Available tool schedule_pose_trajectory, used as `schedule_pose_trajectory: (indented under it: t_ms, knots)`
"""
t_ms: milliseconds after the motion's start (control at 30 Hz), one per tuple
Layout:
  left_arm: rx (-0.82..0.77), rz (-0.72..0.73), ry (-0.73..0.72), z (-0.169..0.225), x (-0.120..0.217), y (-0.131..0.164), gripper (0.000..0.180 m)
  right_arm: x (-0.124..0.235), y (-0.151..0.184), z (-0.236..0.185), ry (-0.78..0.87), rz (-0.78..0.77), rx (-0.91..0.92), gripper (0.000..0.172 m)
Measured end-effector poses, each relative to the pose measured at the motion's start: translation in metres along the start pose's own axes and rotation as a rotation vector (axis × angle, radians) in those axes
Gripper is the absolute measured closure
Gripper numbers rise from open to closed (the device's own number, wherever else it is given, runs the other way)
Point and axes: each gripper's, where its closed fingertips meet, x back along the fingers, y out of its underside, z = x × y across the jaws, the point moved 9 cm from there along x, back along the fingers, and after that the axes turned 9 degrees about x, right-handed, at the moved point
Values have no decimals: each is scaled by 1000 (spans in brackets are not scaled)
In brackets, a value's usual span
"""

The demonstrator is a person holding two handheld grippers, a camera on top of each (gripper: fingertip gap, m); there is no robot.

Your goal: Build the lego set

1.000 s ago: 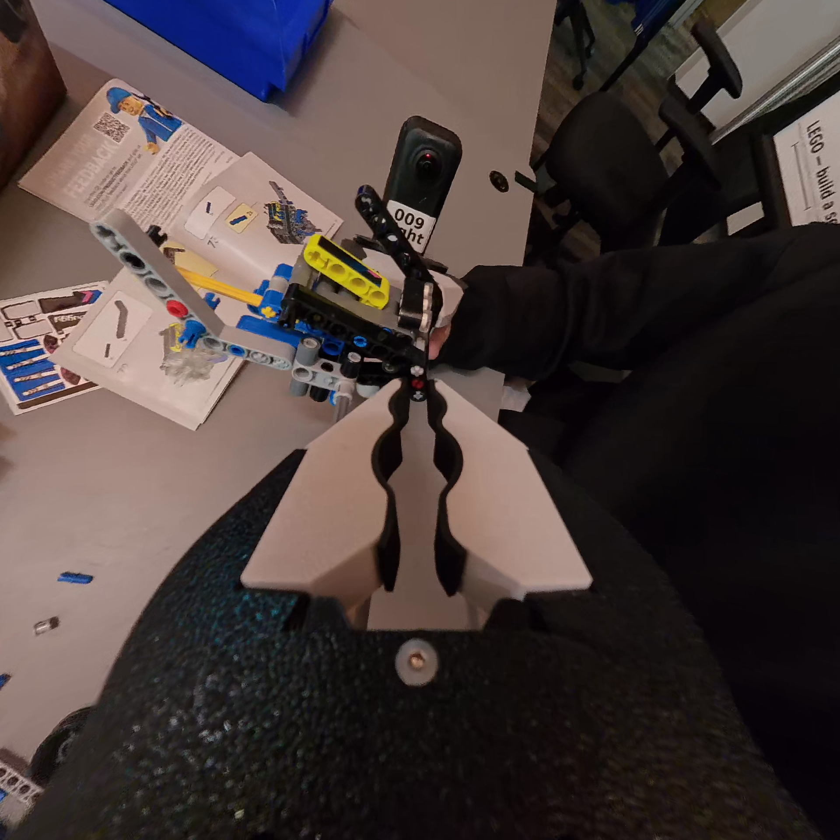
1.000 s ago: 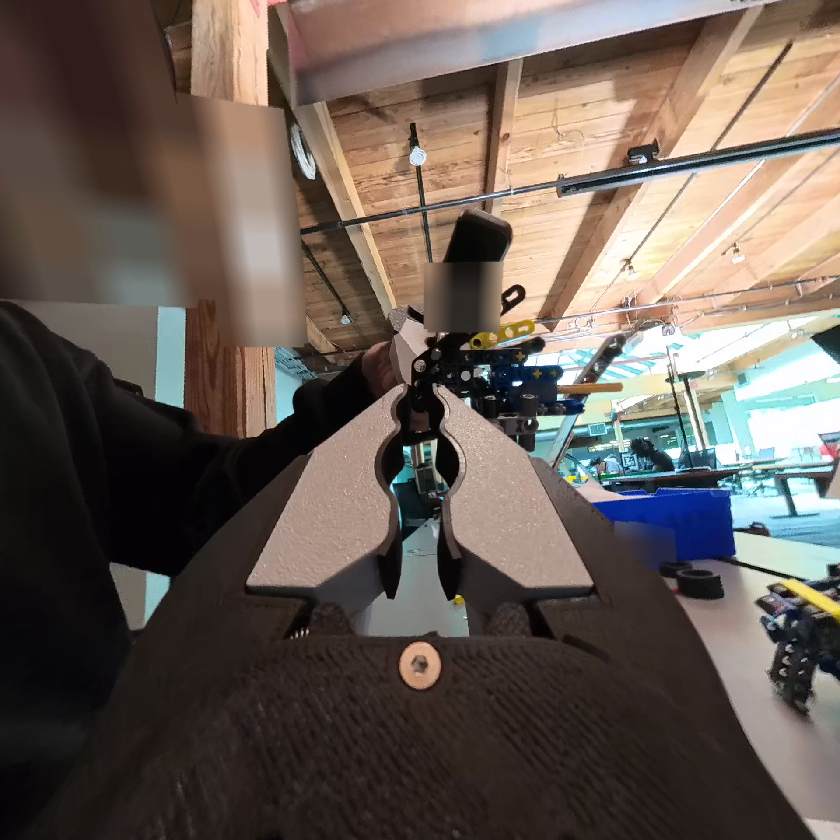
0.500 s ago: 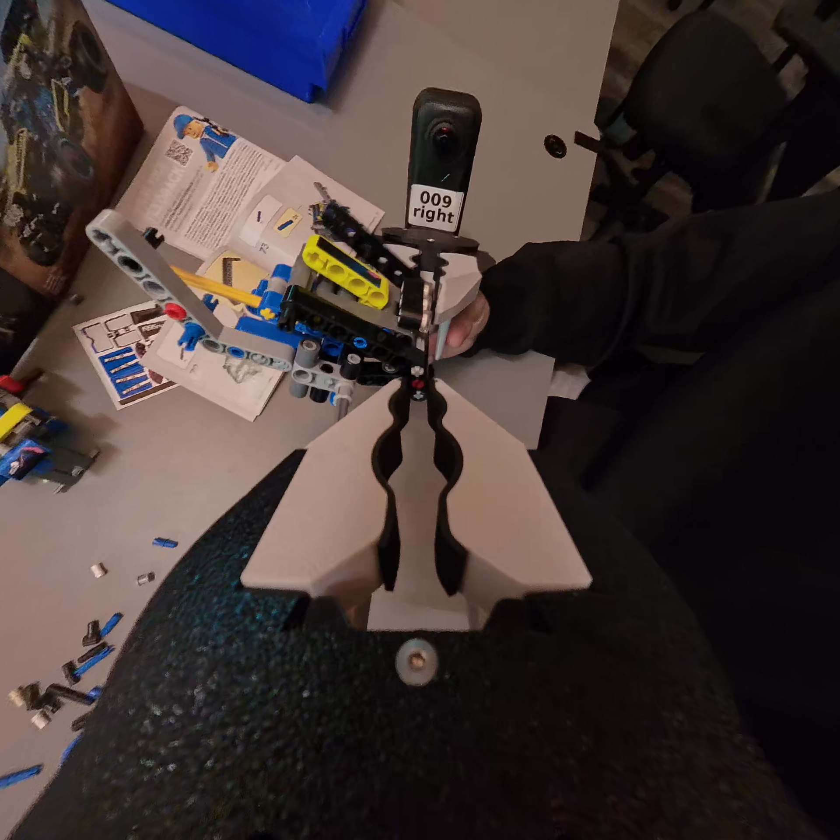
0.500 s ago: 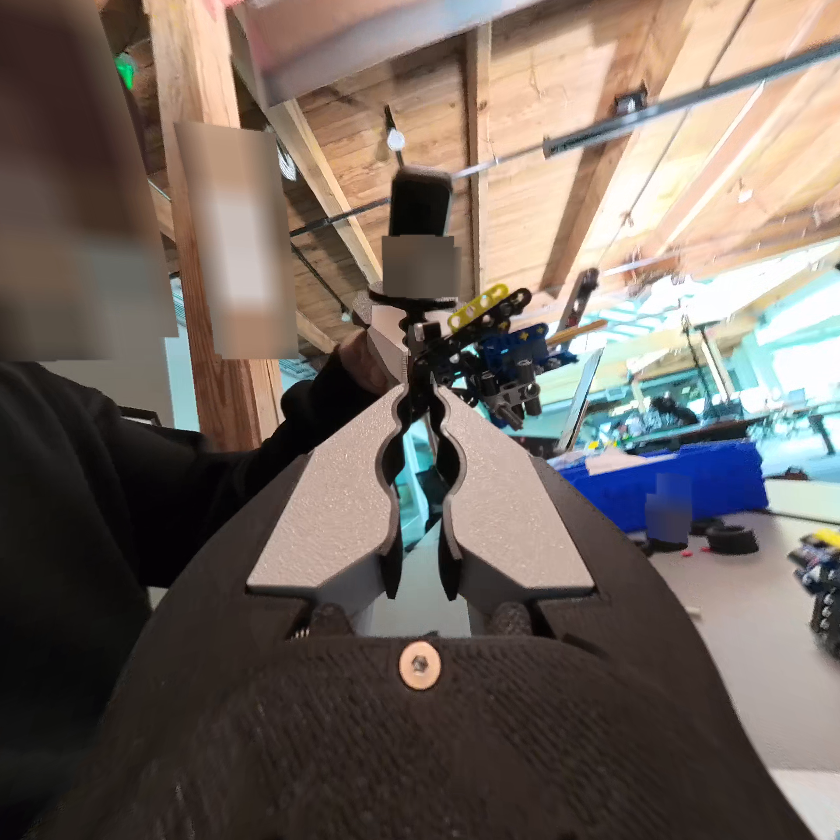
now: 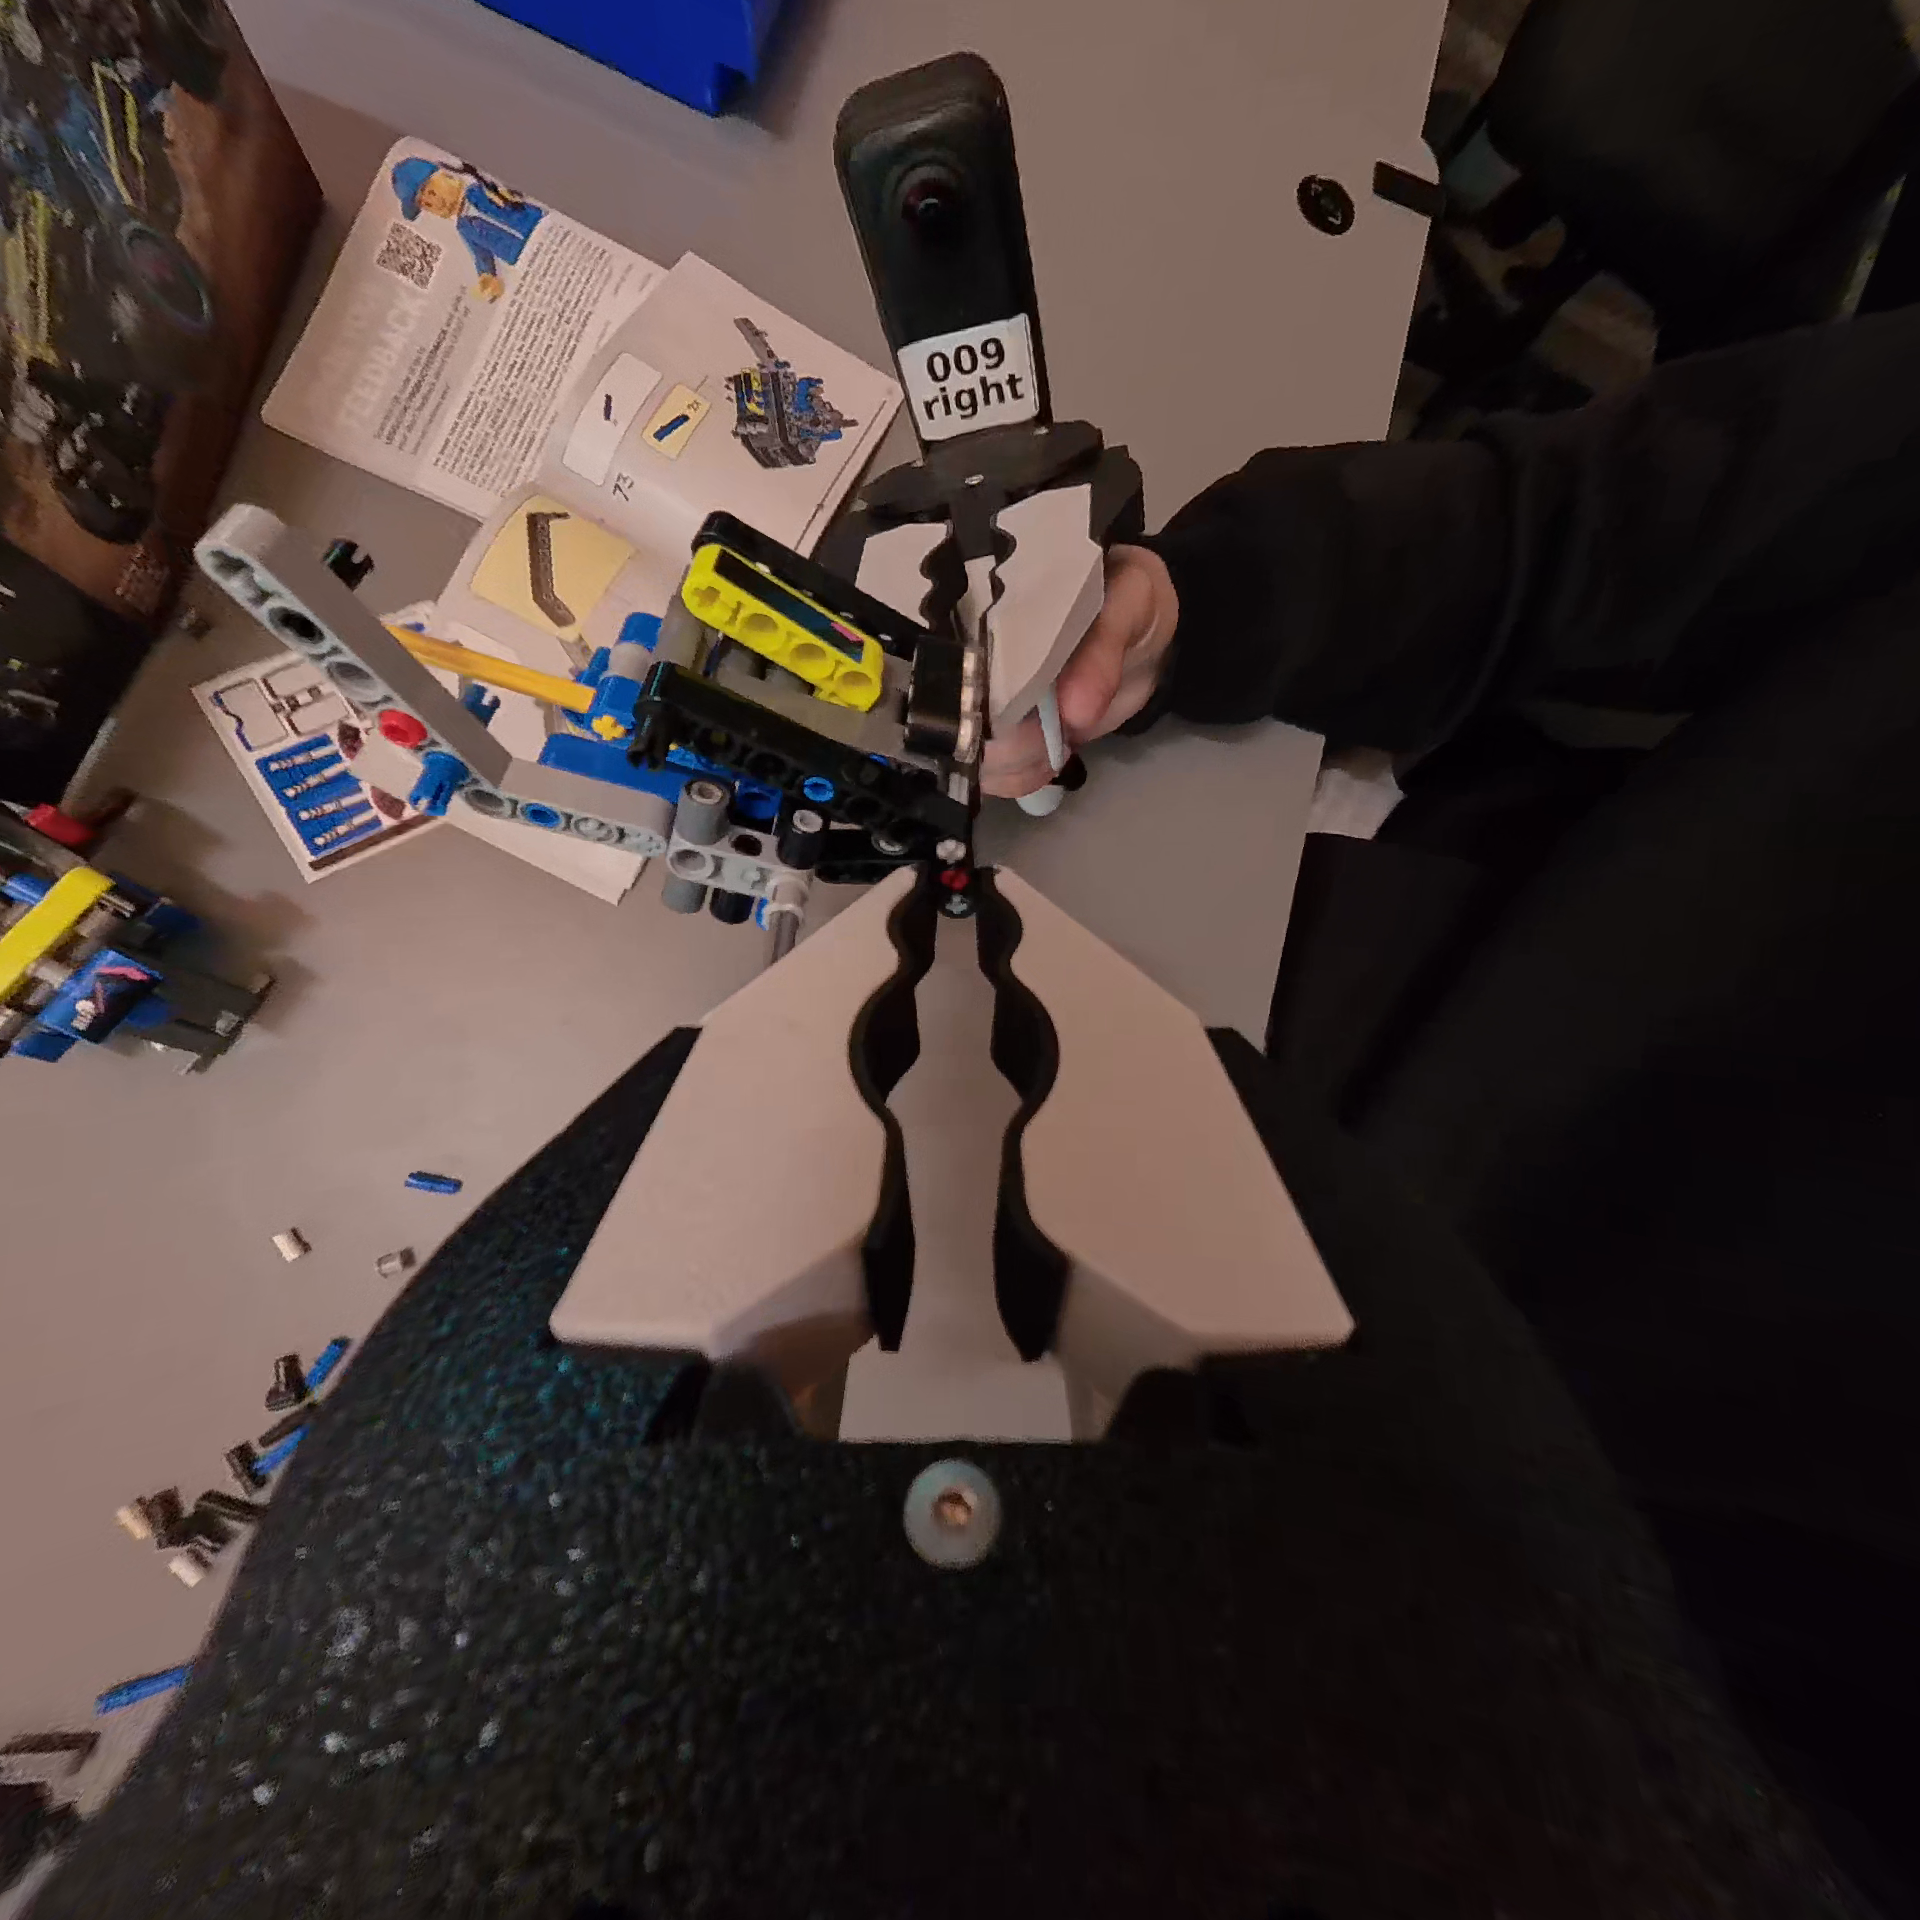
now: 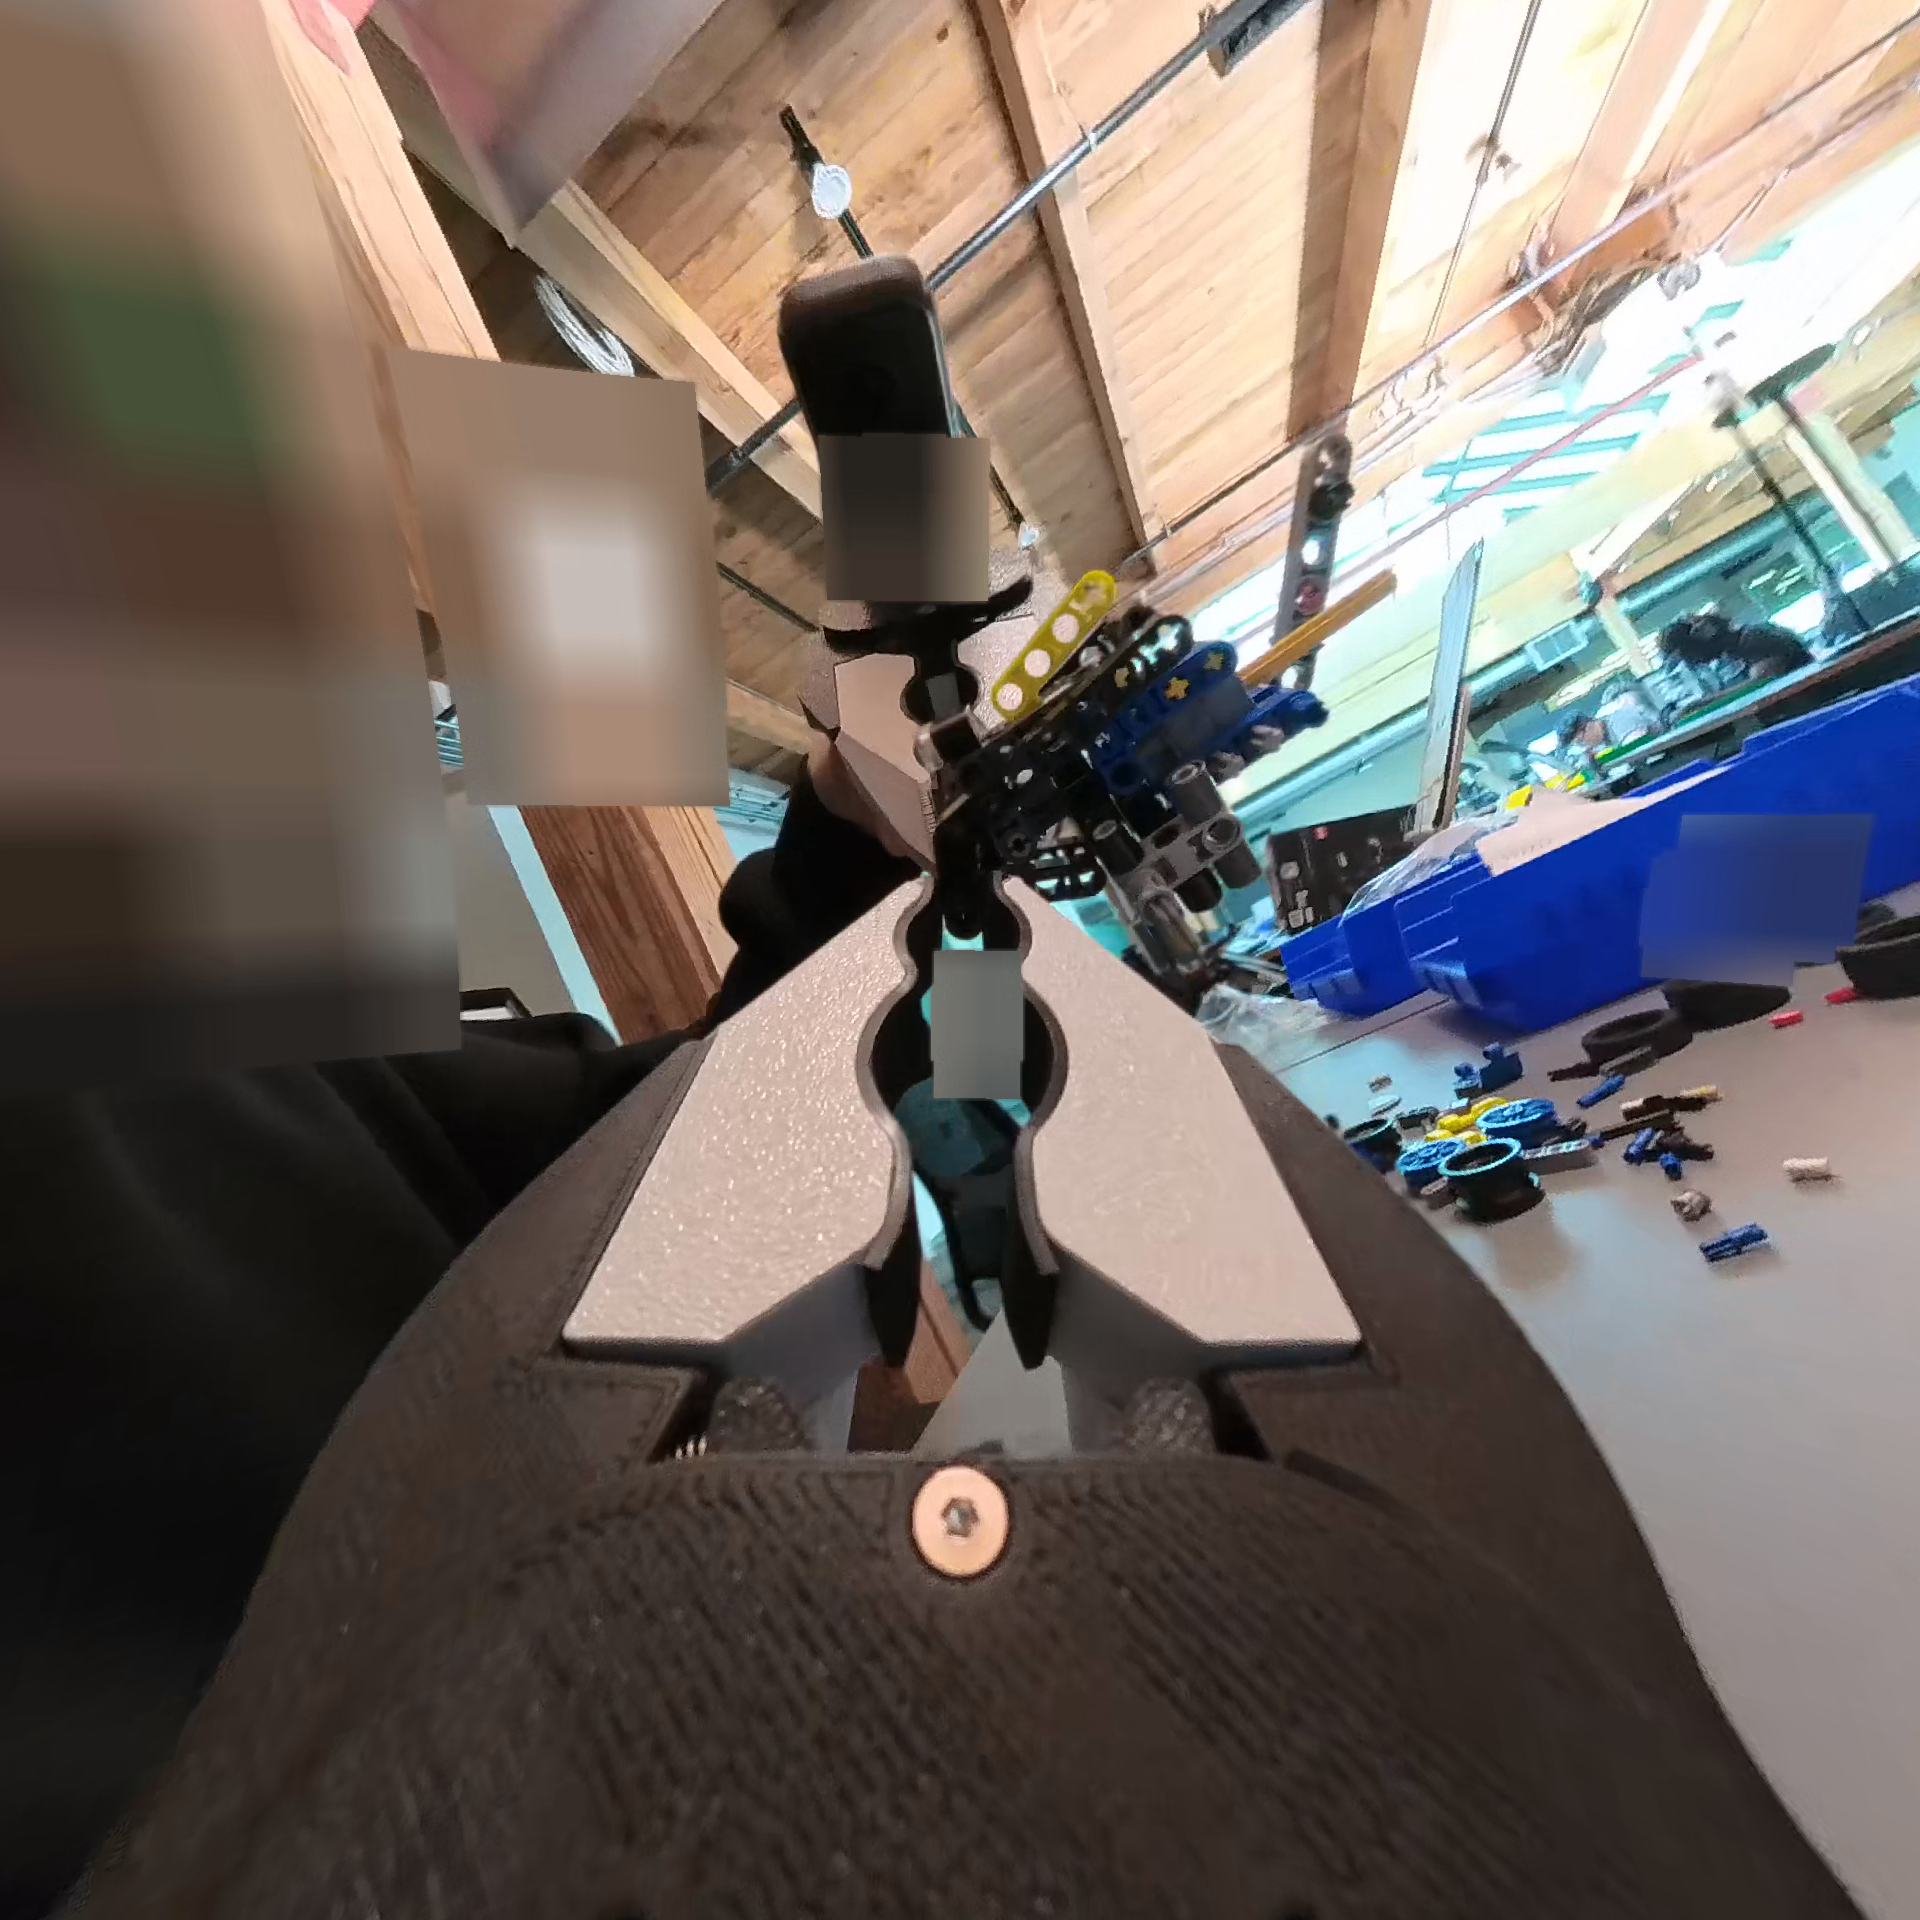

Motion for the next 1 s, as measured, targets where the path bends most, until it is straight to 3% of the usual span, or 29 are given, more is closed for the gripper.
schedule_pose_trajectory:
  t_ms: [167,300,633,1000]
  knots:
    - [-1,-58,10,-4,-6,3,176,1,0,2,0,-33,-14,166]
    - [-8,-36,1,-8,-5,2,176,1,-4,3,60,-108,78,166]
    - [-27,22,6,-7,-5,0,176,4,-3,5,19,-20,-27,166]
    - [-23,0,28,-10,-6,0,176,4,-9,-1,81,-126,170,167]
